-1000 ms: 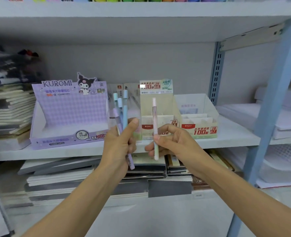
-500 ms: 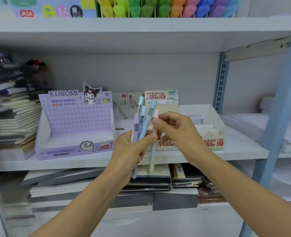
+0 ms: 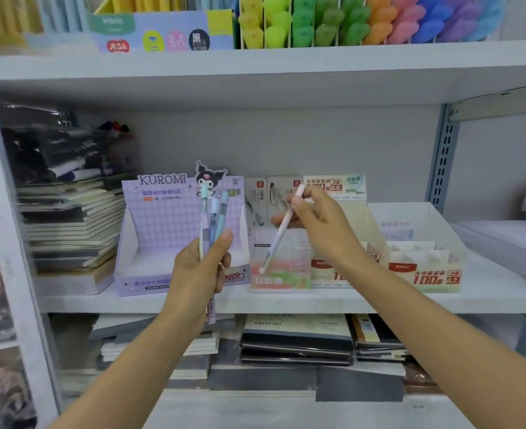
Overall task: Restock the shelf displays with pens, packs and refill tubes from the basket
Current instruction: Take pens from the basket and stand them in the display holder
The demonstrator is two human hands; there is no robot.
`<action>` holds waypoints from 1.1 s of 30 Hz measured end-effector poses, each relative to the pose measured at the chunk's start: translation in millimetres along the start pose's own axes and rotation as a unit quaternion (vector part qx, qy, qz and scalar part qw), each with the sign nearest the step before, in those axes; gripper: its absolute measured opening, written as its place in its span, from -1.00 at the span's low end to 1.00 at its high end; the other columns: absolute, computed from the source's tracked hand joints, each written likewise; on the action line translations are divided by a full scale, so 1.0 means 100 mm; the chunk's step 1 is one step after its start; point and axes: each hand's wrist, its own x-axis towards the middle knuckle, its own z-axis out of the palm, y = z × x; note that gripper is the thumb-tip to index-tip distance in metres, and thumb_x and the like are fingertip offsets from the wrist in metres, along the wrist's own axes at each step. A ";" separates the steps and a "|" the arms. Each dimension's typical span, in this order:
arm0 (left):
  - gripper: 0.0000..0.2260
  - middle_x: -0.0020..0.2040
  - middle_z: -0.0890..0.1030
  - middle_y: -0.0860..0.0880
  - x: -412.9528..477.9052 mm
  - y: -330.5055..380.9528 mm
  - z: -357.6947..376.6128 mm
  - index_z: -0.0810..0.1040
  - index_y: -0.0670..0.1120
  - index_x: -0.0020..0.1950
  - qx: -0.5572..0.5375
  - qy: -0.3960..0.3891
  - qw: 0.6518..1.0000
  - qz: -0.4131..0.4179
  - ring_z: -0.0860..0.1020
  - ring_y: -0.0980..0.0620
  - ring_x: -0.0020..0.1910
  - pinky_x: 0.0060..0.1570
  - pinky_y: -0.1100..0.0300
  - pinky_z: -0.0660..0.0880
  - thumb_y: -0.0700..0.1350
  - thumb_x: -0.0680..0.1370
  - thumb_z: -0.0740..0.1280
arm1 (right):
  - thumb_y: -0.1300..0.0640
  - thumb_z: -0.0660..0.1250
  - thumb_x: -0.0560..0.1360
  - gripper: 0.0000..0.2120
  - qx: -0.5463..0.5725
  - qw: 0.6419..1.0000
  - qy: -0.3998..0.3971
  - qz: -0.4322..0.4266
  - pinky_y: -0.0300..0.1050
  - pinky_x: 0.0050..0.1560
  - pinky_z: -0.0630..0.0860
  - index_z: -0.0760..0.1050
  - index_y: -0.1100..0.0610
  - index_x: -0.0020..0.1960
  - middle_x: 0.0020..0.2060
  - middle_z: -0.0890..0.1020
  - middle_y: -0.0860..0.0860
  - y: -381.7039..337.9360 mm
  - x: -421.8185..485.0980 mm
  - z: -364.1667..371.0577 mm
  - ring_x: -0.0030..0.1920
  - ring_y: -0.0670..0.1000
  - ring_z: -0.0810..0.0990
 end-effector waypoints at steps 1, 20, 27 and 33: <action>-0.72 -0.44 0.47 0.05 0.01 -0.02 0.00 0.53 -0.09 -0.13 0.022 -0.002 1.000 0.009 0.28 0.11 -0.54 -0.47 0.27 0.30 0.12 0.53 0.35 | 0.12 0.12 0.65 -0.80 -0.012 1.000 -0.017 -0.002 -0.31 -0.08 0.57 0.39 0.27 0.08 -0.14 0.71 0.07 0.03 -0.03 0.03 -0.14 -0.07 0.70; -0.74 -0.53 0.34 -0.11 0.10 0.15 0.05 0.66 0.09 0.00 0.081 -0.076 0.990 0.090 0.41 0.13 -0.55 -0.20 0.18 0.39 0.12 0.60 0.20 | 0.26 0.38 0.51 -0.85 0.003 0.996 0.092 -0.008 -0.08 -0.15 0.66 0.55 0.33 0.03 -0.20 0.65 0.19 -0.13 0.56 -0.09 -0.24 0.08 0.69; -0.76 -0.14 0.72 0.06 0.18 0.12 0.03 0.58 0.04 -0.10 0.114 -0.091 0.980 0.134 0.38 0.08 -0.57 -0.37 0.28 0.51 0.06 0.64 0.18 | 0.22 0.42 0.49 -0.86 -0.160 0.987 0.017 -0.025 -0.02 -0.15 0.66 0.57 0.31 -0.05 -0.27 0.69 0.19 0.10 0.73 0.19 -0.28 0.07 0.70; -0.75 -0.03 0.70 0.14 0.23 0.12 -0.01 0.54 0.00 -0.10 0.117 -0.104 0.980 0.123 0.36 0.07 -0.56 -0.43 0.29 0.47 0.07 0.64 0.16 | 0.21 0.42 0.49 -0.85 -0.213 0.976 -0.030 -0.026 -0.10 -0.18 0.66 0.54 0.31 -0.09 -0.29 0.70 0.17 0.08 0.88 0.14 -0.33 0.04 0.70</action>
